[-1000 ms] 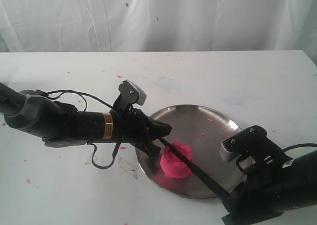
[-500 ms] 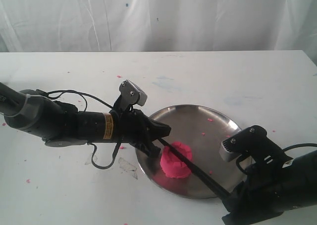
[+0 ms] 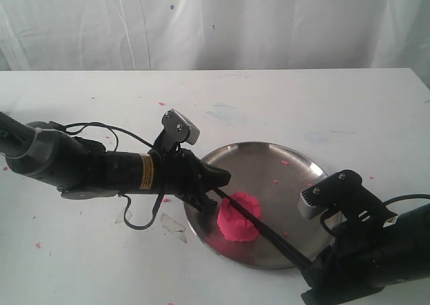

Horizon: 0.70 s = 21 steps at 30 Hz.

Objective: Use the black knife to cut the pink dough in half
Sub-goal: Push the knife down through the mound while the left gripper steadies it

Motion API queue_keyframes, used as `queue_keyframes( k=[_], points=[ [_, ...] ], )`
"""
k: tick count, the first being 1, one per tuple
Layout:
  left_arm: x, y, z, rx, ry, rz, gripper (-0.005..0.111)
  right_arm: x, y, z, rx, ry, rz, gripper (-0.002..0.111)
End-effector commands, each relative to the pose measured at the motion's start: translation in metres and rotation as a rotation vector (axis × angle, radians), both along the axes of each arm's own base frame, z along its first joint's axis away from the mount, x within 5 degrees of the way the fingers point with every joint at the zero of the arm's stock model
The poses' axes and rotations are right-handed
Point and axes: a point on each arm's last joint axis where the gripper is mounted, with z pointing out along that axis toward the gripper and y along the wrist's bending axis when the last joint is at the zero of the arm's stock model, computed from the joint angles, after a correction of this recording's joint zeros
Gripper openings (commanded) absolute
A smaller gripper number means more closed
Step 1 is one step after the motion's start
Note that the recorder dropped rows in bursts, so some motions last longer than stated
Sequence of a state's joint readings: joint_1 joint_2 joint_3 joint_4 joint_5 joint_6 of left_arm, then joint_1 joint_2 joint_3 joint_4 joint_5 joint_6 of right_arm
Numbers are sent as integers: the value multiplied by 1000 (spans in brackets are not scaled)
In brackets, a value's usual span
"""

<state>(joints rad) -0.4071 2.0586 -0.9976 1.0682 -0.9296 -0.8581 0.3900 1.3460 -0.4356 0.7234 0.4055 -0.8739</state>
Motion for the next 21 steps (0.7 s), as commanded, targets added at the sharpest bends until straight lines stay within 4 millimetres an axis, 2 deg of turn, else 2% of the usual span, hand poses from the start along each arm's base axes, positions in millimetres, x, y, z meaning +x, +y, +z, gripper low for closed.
queue_keyframes(
  k=[1,11,21],
  points=[
    [-3,2,-11,84,18,-10,0,0,-1,-2,0,6,-31,0],
    [-3,2,-25,93,53,-6,0,0,-1,-2,0,6,-31,0],
    [-3,2,-25,93,53,-6,0,1,-1,-2,-1,-1,-34,0]
  ],
)
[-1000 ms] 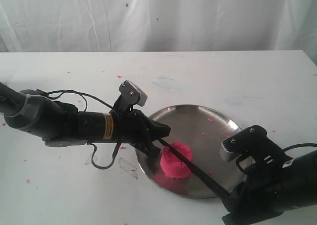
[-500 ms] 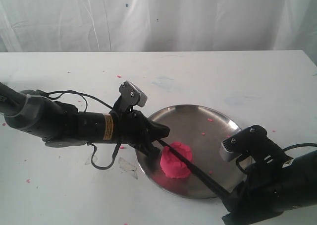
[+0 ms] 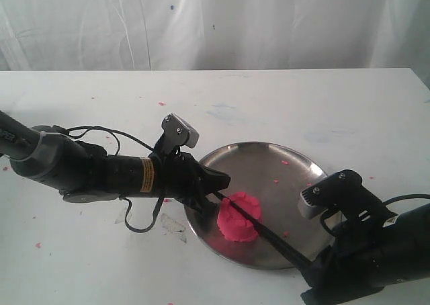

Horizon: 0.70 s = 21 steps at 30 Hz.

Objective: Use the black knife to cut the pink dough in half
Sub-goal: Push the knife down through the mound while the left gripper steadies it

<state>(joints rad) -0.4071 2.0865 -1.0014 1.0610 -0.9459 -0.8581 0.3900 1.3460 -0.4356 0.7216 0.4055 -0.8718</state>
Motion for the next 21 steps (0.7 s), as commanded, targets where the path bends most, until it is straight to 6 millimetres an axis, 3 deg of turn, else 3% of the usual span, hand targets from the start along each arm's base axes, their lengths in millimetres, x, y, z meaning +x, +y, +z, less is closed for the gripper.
queue_keyframes(
  k=[1,21],
  points=[
    [-4,3,-16,102,31,-7,0,1,-1,-2,-1,-1,-33,0],
    [-4,4,-17,111,29,-6,0,6,-1,-13,-11,23,-78,0]
  ],
)
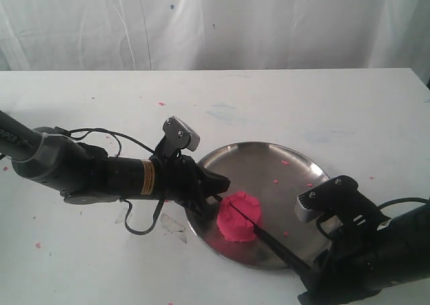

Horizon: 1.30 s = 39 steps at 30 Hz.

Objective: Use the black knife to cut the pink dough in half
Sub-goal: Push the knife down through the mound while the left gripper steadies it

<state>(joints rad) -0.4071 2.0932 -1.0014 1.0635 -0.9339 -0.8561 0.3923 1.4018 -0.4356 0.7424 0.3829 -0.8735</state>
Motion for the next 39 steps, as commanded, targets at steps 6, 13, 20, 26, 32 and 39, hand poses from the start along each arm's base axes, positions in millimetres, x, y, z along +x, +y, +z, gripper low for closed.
queue_keyframes(
  k=[6,13,20,26,32,39],
  points=[
    [-4,3,-13,101,13,-14,0,2,-2,-2,2,-13,-57,0],
    [-3,6,-19,147,25,1,0,2,-2,-2,2,-12,-56,0],
    [-5,7,-38,166,70,-2,0,2,-2,-2,1,-12,-51,0],
    [-5,7,-38,162,69,-4,0,2,-1,-2,13,-2,-72,0],
    [-5,7,-38,162,69,-4,0,8,4,7,42,8,-58,0],
    [-5,8,-38,162,69,-1,0,8,4,7,36,14,-57,0]
  ],
)
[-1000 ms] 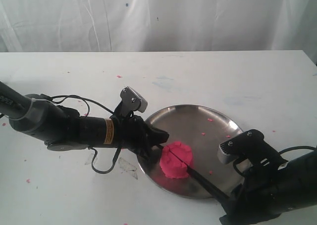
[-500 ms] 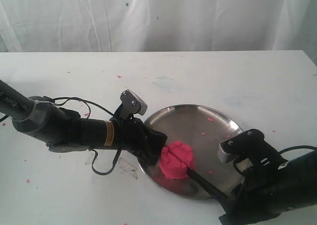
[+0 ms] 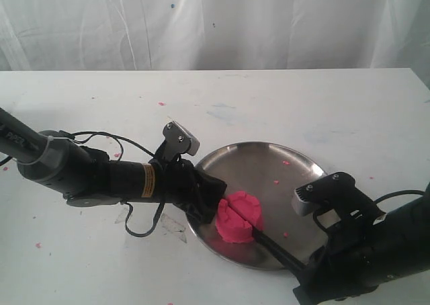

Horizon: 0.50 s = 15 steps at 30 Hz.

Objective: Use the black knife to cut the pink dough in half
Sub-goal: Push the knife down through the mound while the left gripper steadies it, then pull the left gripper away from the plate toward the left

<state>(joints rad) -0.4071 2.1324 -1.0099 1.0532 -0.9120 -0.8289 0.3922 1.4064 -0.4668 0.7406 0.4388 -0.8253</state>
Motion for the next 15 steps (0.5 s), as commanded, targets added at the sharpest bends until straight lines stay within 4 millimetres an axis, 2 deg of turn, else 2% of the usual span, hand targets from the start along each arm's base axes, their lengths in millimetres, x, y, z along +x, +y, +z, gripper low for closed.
queue_keyframes(
  k=[1,11,15],
  points=[
    [-7,6,-23,121,55,-8,0,6,0,2,4,-29,-44,0],
    [-7,6,-22,116,54,-11,0,6,-1,2,5,-25,-52,0],
    [-6,5,-16,68,39,-18,0,6,-1,2,0,-18,-63,0]
  ],
)
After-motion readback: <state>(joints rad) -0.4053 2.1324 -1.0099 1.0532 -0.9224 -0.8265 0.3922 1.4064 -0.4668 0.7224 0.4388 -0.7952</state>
